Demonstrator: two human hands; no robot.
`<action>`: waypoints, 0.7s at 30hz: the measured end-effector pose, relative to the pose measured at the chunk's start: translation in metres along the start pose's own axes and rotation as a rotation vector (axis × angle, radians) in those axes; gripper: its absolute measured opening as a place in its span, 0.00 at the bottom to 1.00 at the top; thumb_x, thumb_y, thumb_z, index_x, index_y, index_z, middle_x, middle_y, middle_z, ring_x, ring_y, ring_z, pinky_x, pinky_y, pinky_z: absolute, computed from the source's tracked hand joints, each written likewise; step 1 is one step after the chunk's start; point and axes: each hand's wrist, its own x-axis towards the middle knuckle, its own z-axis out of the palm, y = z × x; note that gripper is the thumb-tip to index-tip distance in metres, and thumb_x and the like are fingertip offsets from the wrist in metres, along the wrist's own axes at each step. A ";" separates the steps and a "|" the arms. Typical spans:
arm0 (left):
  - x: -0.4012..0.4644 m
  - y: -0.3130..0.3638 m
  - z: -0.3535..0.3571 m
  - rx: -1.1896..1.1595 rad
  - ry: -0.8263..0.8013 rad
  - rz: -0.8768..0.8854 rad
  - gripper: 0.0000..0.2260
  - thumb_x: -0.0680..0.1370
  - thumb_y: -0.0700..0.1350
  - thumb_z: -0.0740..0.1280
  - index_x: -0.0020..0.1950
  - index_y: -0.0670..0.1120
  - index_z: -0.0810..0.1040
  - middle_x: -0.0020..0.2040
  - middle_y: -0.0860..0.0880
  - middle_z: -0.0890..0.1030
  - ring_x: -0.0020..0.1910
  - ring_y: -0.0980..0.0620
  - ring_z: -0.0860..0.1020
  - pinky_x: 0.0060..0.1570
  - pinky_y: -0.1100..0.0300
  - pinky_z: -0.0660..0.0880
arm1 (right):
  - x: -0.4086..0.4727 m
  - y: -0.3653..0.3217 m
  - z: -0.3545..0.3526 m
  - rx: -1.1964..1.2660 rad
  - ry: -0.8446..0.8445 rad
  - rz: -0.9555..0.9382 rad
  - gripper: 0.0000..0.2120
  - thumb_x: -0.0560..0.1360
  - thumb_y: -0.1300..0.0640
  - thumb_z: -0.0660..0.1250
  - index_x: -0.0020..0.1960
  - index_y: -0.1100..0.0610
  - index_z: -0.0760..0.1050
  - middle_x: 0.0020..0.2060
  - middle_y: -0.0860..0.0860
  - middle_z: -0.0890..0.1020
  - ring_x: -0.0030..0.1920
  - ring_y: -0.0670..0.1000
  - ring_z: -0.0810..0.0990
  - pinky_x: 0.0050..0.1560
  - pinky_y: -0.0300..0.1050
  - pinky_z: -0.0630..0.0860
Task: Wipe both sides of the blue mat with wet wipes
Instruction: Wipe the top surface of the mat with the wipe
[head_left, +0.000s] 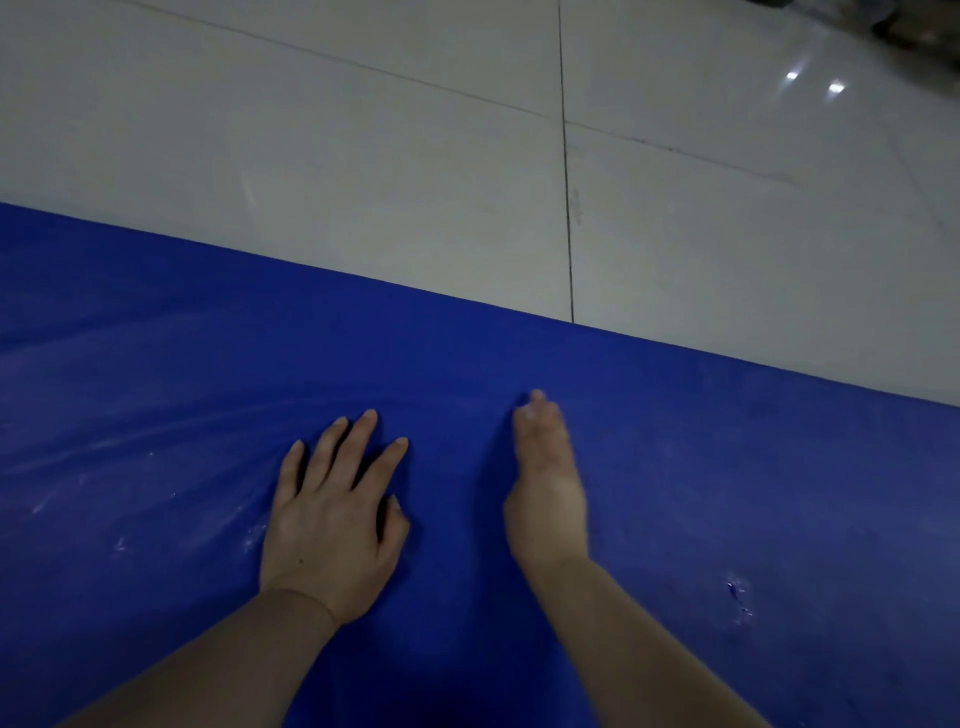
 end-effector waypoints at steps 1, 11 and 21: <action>0.000 0.000 0.000 0.002 -0.004 -0.001 0.25 0.74 0.53 0.53 0.68 0.50 0.75 0.73 0.46 0.68 0.72 0.45 0.64 0.70 0.44 0.54 | -0.006 -0.013 0.007 -0.006 -0.037 -0.059 0.37 0.64 0.74 0.70 0.71 0.62 0.66 0.72 0.56 0.66 0.72 0.53 0.63 0.72 0.44 0.59; 0.000 -0.001 0.001 -0.016 0.013 -0.007 0.25 0.75 0.53 0.51 0.69 0.49 0.74 0.74 0.45 0.67 0.72 0.44 0.64 0.71 0.42 0.56 | -0.028 0.027 -0.031 -0.562 -0.347 0.070 0.20 0.77 0.65 0.57 0.69 0.62 0.66 0.75 0.57 0.41 0.76 0.62 0.41 0.75 0.52 0.51; 0.000 -0.001 0.003 -0.031 0.023 0.002 0.26 0.76 0.54 0.50 0.69 0.50 0.74 0.74 0.45 0.68 0.72 0.45 0.63 0.71 0.42 0.55 | -0.051 -0.006 0.000 -0.161 -0.121 -0.053 0.31 0.77 0.64 0.52 0.76 0.62 0.44 0.77 0.54 0.47 0.77 0.51 0.45 0.75 0.41 0.46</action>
